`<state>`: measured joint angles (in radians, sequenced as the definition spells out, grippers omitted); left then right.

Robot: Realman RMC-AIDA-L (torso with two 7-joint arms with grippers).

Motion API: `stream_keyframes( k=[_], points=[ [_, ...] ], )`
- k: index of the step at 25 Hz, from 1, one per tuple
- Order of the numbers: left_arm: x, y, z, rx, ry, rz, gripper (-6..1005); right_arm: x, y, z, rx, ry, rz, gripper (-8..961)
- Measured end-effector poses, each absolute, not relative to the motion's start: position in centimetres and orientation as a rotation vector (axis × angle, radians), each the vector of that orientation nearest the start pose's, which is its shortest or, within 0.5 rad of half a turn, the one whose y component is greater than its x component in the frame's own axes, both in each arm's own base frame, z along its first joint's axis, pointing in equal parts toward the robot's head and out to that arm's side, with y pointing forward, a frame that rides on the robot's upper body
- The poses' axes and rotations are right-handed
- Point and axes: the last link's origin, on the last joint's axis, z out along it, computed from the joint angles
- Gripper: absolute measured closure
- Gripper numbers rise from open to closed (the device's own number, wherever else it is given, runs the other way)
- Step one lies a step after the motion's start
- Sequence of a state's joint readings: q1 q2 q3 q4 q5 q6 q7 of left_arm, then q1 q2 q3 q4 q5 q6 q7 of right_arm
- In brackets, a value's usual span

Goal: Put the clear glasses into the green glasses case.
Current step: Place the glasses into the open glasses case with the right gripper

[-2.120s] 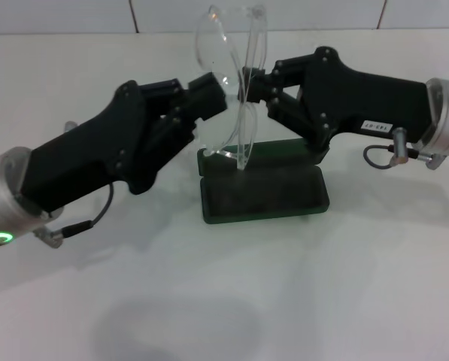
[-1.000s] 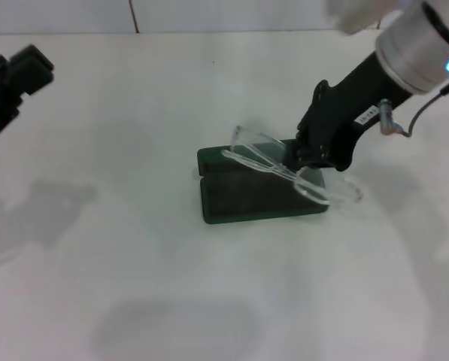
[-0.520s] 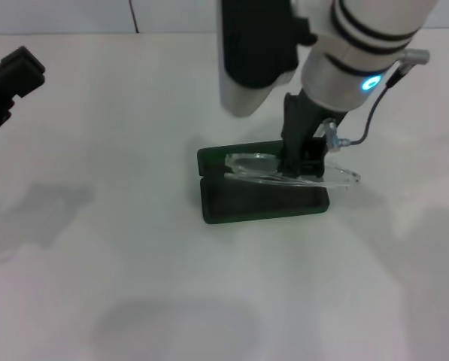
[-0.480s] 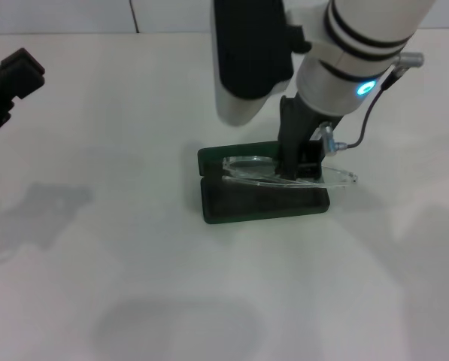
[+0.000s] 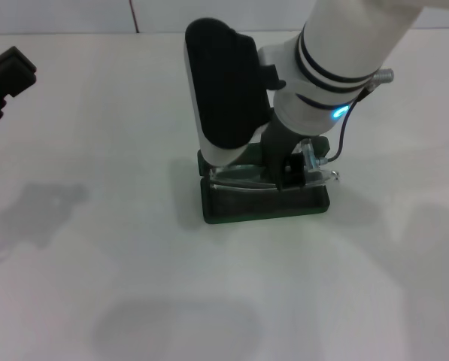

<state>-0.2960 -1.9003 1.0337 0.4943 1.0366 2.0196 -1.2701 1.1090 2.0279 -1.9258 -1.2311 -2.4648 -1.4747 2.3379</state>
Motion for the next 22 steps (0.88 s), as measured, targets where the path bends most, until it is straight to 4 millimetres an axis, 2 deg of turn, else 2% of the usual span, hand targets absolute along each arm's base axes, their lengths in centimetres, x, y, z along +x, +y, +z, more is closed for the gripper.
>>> stream_keyframes(
  k=[9, 22],
  points=[
    [-26.1, 25.7, 9.6, -2.377, -0.349, -1.646, 891, 3.8, 34.7, -9.4, -2.717, -0.537, -1.029, 904],
    [-26.3, 25.5, 9.4, -2.373, -0.366, -1.648, 890, 3.7, 34.7, -10.4, -2.702, -0.601, -0.962, 905]
  ],
)
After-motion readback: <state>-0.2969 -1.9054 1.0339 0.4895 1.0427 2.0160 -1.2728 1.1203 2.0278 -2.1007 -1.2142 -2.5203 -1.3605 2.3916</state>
